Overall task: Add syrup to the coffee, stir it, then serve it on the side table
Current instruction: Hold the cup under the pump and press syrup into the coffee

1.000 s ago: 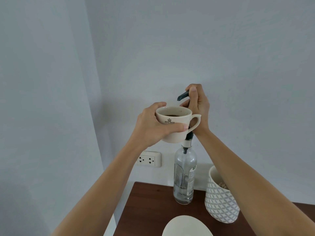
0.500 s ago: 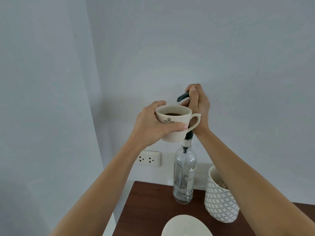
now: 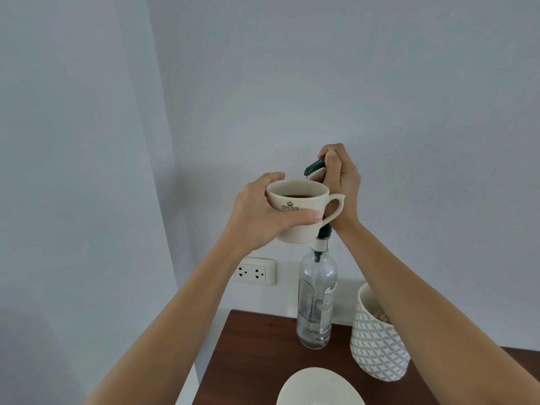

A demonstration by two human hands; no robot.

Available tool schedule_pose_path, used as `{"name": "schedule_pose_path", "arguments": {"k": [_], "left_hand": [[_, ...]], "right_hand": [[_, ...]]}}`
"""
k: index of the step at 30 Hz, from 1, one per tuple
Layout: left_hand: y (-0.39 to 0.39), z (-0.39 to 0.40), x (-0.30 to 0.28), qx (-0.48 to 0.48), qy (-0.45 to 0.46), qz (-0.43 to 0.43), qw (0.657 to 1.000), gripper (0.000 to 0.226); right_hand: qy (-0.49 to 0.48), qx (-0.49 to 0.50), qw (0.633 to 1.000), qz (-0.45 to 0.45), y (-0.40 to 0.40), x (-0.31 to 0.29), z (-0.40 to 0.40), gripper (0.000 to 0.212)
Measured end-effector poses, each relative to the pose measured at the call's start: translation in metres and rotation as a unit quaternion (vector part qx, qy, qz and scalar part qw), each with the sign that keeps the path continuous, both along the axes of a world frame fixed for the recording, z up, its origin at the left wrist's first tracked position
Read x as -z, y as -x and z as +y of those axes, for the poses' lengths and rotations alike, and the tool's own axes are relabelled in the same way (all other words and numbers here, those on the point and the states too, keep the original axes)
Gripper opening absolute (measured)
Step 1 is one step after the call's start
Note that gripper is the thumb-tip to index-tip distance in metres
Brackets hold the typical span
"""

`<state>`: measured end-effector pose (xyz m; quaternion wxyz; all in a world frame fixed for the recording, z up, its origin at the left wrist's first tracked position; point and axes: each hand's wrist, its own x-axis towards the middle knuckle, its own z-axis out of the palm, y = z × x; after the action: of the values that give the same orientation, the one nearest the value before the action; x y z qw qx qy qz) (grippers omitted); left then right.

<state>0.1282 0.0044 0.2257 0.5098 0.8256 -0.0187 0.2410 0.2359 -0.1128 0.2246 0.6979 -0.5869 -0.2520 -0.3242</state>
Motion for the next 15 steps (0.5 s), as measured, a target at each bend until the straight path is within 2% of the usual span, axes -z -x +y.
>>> {"name": "schedule_pose_path", "arguments": {"k": [15], "left_hand": [[0.0015,0.0000,-0.0009,-0.002,-0.001,0.001,1.000,0.118]], "right_hand": [[0.002,-0.001,1.000,0.003,0.0021,-0.0003,0.0002,0.025]]}}
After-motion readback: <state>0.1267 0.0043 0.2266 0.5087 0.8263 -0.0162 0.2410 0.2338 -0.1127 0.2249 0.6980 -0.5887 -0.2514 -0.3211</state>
